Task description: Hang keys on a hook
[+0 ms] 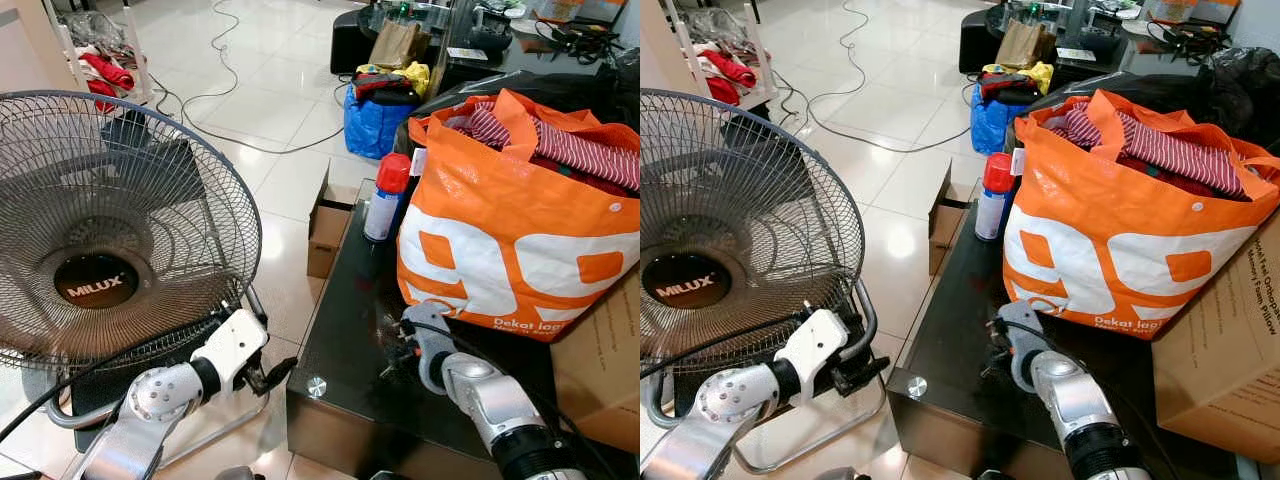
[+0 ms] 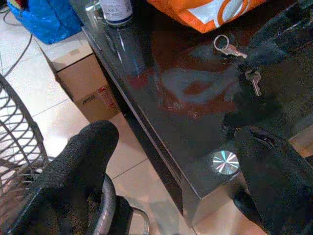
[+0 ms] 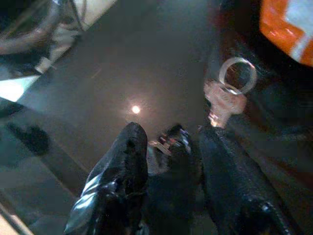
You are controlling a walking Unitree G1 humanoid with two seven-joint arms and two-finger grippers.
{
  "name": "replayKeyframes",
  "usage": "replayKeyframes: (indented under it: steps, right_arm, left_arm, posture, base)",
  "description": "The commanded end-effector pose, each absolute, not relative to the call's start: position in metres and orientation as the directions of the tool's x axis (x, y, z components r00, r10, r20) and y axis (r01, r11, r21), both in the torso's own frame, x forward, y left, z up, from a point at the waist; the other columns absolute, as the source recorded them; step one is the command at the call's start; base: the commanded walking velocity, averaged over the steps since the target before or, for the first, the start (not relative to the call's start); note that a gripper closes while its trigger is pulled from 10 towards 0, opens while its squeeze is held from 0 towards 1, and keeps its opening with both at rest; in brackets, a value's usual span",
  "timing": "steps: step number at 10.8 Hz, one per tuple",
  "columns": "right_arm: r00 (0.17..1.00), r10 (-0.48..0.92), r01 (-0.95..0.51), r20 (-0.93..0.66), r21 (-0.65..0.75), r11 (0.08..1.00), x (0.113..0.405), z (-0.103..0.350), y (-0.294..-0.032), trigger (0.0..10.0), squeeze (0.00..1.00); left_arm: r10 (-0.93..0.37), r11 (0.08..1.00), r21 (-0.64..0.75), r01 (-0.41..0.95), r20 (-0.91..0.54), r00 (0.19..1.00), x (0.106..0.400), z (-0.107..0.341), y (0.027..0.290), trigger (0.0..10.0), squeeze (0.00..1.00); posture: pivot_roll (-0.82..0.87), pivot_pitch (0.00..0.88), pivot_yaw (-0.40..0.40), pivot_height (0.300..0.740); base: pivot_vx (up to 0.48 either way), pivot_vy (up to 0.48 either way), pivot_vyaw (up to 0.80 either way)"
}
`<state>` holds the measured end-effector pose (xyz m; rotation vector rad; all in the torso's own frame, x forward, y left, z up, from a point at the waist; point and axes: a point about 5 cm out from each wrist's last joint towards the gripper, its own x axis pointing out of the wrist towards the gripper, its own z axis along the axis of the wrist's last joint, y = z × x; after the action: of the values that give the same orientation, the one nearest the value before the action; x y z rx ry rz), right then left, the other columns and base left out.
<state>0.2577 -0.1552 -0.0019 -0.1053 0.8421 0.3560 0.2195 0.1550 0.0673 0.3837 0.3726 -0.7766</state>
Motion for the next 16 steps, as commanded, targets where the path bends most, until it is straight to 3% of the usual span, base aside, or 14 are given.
replayKeyframes:
  steps: [1, 3, 4, 5, 6, 10, 12, 16]
  right_arm:
    - [0.610, 0.227, -0.316, -0.759, 0.030, 0.948, 0.255, -0.003, -0.164, 10.0, 0.00]
    - [0.599, 0.234, -0.266, -0.765, 0.085, 0.960, 0.253, -0.008, -0.159, 10.0, 0.00]
    - [0.596, 0.238, -0.246, -0.767, 0.108, 0.963, 0.253, -0.009, -0.157, 8.1, 0.00]
    - [0.593, 0.239, -0.215, -0.769, 0.134, 0.967, 0.253, -0.011, -0.155, 3.8, 0.00]
    - [0.591, 0.243, -0.196, -0.769, 0.156, 0.968, 0.254, -0.013, -0.154, 2.5, 0.00]
    - [0.590, 0.218, -0.152, -0.777, 0.158, 0.976, 0.255, -0.018, -0.153, 2.2, 0.00]
    - [0.593, 0.217, -0.147, -0.776, 0.160, 0.976, 0.257, -0.019, -0.153, 0.0, 0.00]
    - [0.641, 0.269, -0.203, -0.719, 0.179, 0.963, 0.263, -0.006, -0.160, 0.0, 0.00]
  left_arm:
    - [-0.608, 0.641, 0.204, 0.740, -0.453, 0.652, 0.220, 0.071, 0.152, 10.0, 0.00]
    - [-0.608, 0.642, 0.201, 0.740, -0.454, 0.651, 0.219, 0.072, 0.156, 10.0, 0.00]
    - [-0.607, 0.643, 0.201, 0.739, -0.456, 0.651, 0.219, 0.072, 0.156, 10.0, 0.00]
    - [-0.604, 0.644, 0.200, 0.738, -0.458, 0.651, 0.219, 0.071, 0.157, 10.0, 0.00]
    - [-0.602, 0.645, 0.200, 0.738, -0.462, 0.651, 0.220, 0.069, 0.158, 10.0, 0.00]
    - [-0.602, 0.642, 0.197, 0.741, -0.468, 0.647, 0.220, 0.064, 0.157, 10.0, 0.00]
    - [-0.602, 0.642, 0.199, 0.740, -0.467, 0.648, 0.220, 0.064, 0.157, 10.0, 0.00]
    - [-0.599, 0.648, 0.207, 0.733, -0.456, 0.658, 0.224, 0.064, 0.157, 10.0, 0.00]
  posture:
    - [0.02, 0.023, -0.040, 0.740]
    - [0.02, 0.025, -0.040, 0.740]
    - [0.02, 0.026, -0.041, 0.740]
    - [0.03, 0.026, -0.042, 0.740]
    - [0.03, 0.026, -0.042, 0.740]
    - [0.03, 0.029, -0.039, 0.740]
    - [0.03, 0.022, -0.040, 0.740]
    - [0.03, 0.005, -0.044, 0.740]
  base:
    - [0.000, 0.000, 0.00]
    - [0.000, 0.000, 0.00]
    - [0.000, 0.000, 0.00]
    - [0.000, 0.000, 0.00]
    - [0.000, 0.000, 0.00]
    - [0.000, 0.000, 0.00]
    - [0.000, 0.000, 0.00]
    - [0.000, 0.000, 0.00]
